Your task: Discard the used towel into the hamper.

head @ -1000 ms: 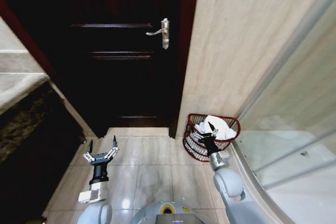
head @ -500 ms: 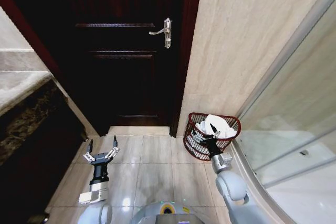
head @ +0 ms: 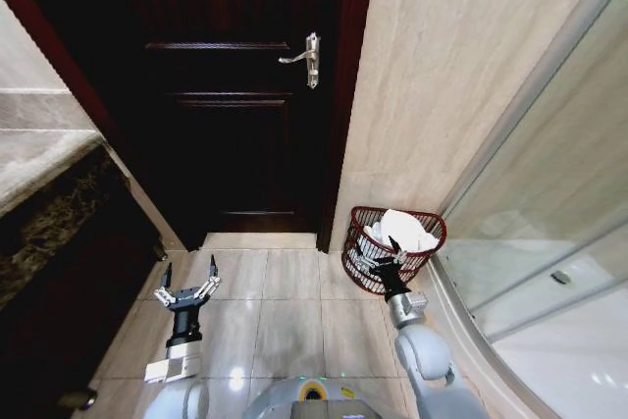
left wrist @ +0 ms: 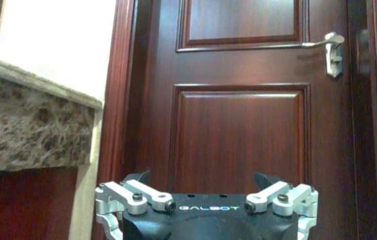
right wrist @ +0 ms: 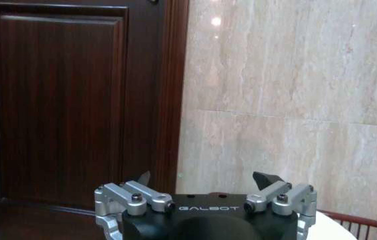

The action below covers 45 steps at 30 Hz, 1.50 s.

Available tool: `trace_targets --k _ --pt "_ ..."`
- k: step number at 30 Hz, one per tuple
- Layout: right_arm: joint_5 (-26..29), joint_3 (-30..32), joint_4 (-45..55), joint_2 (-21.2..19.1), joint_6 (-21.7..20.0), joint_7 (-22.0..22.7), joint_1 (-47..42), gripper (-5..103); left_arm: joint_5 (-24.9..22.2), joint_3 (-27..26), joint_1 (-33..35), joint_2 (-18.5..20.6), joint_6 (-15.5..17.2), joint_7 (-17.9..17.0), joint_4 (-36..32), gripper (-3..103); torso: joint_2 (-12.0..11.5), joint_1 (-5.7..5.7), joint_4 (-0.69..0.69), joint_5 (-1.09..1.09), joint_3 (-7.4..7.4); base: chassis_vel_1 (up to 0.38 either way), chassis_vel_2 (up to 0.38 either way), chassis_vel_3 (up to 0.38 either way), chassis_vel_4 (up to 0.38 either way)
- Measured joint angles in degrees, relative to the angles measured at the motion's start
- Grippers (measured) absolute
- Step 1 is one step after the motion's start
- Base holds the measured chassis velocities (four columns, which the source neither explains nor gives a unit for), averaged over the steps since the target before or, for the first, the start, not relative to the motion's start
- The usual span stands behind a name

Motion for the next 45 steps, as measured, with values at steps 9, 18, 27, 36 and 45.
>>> trace_targets --k 9,18,27,36,45 --pt "-0.7 -0.54 -1.35 0.27 1.2 0.04 0.17 100 0.78 -0.03 -0.24 0.0 1.68 0.32 -1.85 100 0.0 -0.01 0.0 0.01 0.0 0.054 -0.051 -0.047 0.044" --pt "0.75 -0.12 -2.12 -0.01 2.51 1.03 1.38 100 1.23 0.34 -1.14 0.0 2.64 0.52 -0.31 100 0.0 -0.01 0.0 0.01 0.0 0.0 0.0 0.0 0.0" --pt "0.92 -0.08 -2.18 0.96 3.1 2.34 1.53 100 0.84 0.75 -2.16 0.15 5.35 1.3 -0.32 100 0.0 0.0 0.0 0.0 0.01 0.0 0.0 0.0 0.0" --pt "0.93 0.49 0.27 0.21 2.51 4.47 1.01 100 0.71 0.41 -3.17 0.26 8.07 3.87 -2.06 100 0.76 0.34 0.0 0.0 0.44 0.0 0.0 0.0 0.0" --pt "0.83 4.48 1.51 0.45 -1.08 6.17 1.67 100 -5.64 0.1 -2.13 4.05 14.71 9.39 -3.97 100 2.87 1.24 0.0 0.0 1.64 0.0 0.0 0.0 0.0"
